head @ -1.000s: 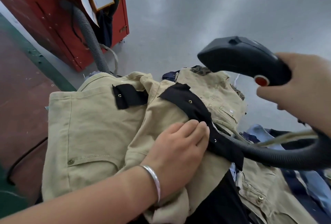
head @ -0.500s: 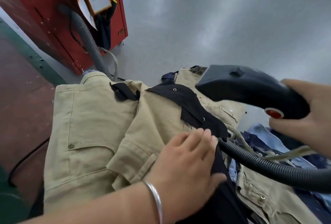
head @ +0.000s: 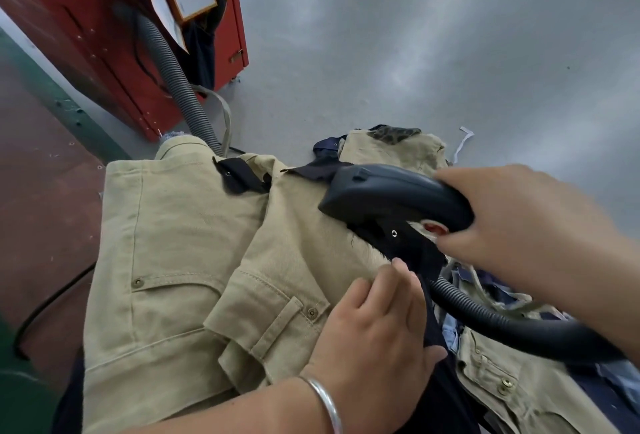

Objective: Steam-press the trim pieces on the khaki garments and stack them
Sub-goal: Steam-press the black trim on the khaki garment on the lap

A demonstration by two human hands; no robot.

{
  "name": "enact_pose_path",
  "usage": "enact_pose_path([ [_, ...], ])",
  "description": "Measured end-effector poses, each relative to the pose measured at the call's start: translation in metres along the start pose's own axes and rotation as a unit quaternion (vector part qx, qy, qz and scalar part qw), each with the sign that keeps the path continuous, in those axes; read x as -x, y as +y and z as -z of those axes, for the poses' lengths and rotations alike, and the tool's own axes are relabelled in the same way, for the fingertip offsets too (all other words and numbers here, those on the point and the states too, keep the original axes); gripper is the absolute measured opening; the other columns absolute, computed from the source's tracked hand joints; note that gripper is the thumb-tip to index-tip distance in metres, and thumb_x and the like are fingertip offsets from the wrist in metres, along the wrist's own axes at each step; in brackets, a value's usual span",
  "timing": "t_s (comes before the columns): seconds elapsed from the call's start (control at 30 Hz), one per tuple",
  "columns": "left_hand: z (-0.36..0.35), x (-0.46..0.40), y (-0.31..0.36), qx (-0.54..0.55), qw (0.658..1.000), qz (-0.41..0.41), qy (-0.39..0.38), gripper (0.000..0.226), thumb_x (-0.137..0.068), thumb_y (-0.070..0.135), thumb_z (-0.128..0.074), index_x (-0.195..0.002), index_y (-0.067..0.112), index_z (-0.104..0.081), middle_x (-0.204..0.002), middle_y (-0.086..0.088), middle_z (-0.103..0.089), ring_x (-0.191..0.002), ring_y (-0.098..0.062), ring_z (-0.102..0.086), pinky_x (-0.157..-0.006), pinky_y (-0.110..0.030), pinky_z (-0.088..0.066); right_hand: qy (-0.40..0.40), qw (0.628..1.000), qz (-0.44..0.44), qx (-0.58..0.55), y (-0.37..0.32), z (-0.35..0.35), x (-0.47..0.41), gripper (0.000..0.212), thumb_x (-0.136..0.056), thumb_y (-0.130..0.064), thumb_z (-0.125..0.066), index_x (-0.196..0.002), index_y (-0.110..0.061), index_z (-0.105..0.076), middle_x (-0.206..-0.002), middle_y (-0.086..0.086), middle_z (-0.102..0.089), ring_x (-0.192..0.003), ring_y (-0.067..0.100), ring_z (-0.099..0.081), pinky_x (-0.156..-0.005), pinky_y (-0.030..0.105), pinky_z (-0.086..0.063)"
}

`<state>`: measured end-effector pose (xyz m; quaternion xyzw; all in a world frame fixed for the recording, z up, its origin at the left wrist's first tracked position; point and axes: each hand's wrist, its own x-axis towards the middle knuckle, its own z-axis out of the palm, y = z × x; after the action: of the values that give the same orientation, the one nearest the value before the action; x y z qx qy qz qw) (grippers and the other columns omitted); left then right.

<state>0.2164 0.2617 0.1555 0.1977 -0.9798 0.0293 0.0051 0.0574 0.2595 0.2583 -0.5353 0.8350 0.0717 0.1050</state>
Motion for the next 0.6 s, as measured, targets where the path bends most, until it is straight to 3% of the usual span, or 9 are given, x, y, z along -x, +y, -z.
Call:
enact_pose_path([
  [0.13, 0.003, -0.001, 0.002, 0.016, 1.000, -0.007, -0.026, 0.075, -0.079, 0.067, -0.046, -0.119, 0.008, -0.066, -0.119, -0.006, -0.066, -0.105, -0.017, -0.060, -0.081, -0.025, -0.047, 0.044, 0.997, 0.048, -0.029, -0.026, -0.005, -0.044, 0.016, -0.076, -0.033, -0.064, -0.085, -0.031, -0.050, -0.067, -0.011, -0.051, -0.058, 0.007, -0.042, -0.049, 0.023, -0.027],
  [0.23, 0.005, -0.001, 0.004, 0.005, 0.999, -0.016, -0.045, 0.074, -0.081, 0.067, -0.040, -0.122, 0.011, -0.065, -0.122, -0.005, -0.064, -0.110, -0.017, -0.055, -0.086, -0.027, -0.040, 0.034, 0.997, 0.057, -0.032, -0.048, -0.007, -0.082, 0.017, -0.080, -0.024, -0.065, -0.088, -0.026, -0.051, -0.073, -0.003, -0.051, -0.064, 0.022, -0.049, -0.049, 0.024, -0.025],
  [0.33, 0.006, 0.001, 0.004, 0.012, 0.998, -0.024, -0.050, 0.075, -0.082, 0.069, -0.043, -0.124, 0.010, -0.064, -0.123, -0.005, -0.063, -0.110, -0.017, -0.053, -0.087, -0.025, -0.045, 0.048, 0.996, 0.035, -0.060, -0.055, 0.000, -0.108, 0.021, -0.081, -0.024, -0.068, -0.092, -0.026, -0.050, -0.086, 0.003, -0.056, -0.078, 0.029, -0.052, -0.062, 0.030, -0.034],
  [0.43, 0.011, 0.000, -0.003, 0.059, 0.997, -0.025, -0.051, 0.072, -0.081, 0.068, -0.046, -0.123, 0.013, -0.065, -0.124, -0.002, -0.064, -0.108, -0.014, -0.059, -0.085, -0.022, -0.049, 0.084, 0.990, 0.034, -0.106, -0.042, 0.016, -0.110, 0.020, -0.080, -0.023, -0.069, -0.080, -0.021, -0.049, -0.074, 0.003, -0.057, -0.072, 0.029, -0.059, -0.065, 0.032, -0.042],
  [0.53, 0.019, 0.000, -0.011, 0.143, 0.990, -0.001, -0.011, 0.061, -0.085, 0.056, -0.042, -0.119, 0.013, -0.067, -0.118, 0.000, -0.066, -0.102, -0.015, -0.062, -0.079, -0.024, -0.052, 0.104, 0.981, 0.036, -0.158, -0.016, 0.031, -0.087, 0.019, -0.076, -0.023, -0.070, -0.074, -0.022, -0.052, -0.070, 0.006, -0.060, -0.064, 0.032, -0.062, -0.057, 0.034, -0.051],
  [0.6, 0.027, -0.003, -0.017, 0.185, 0.981, 0.032, 0.055, 0.049, -0.086, 0.044, -0.045, -0.114, 0.010, -0.066, -0.108, -0.003, -0.064, -0.094, -0.020, -0.061, -0.070, -0.029, -0.053, 0.110, 0.979, 0.020, -0.173, 0.003, 0.037, -0.064, 0.014, -0.072, -0.023, -0.070, -0.081, -0.021, -0.060, -0.061, 0.006, -0.060, -0.054, 0.029, -0.062, -0.039, 0.027, -0.045],
])
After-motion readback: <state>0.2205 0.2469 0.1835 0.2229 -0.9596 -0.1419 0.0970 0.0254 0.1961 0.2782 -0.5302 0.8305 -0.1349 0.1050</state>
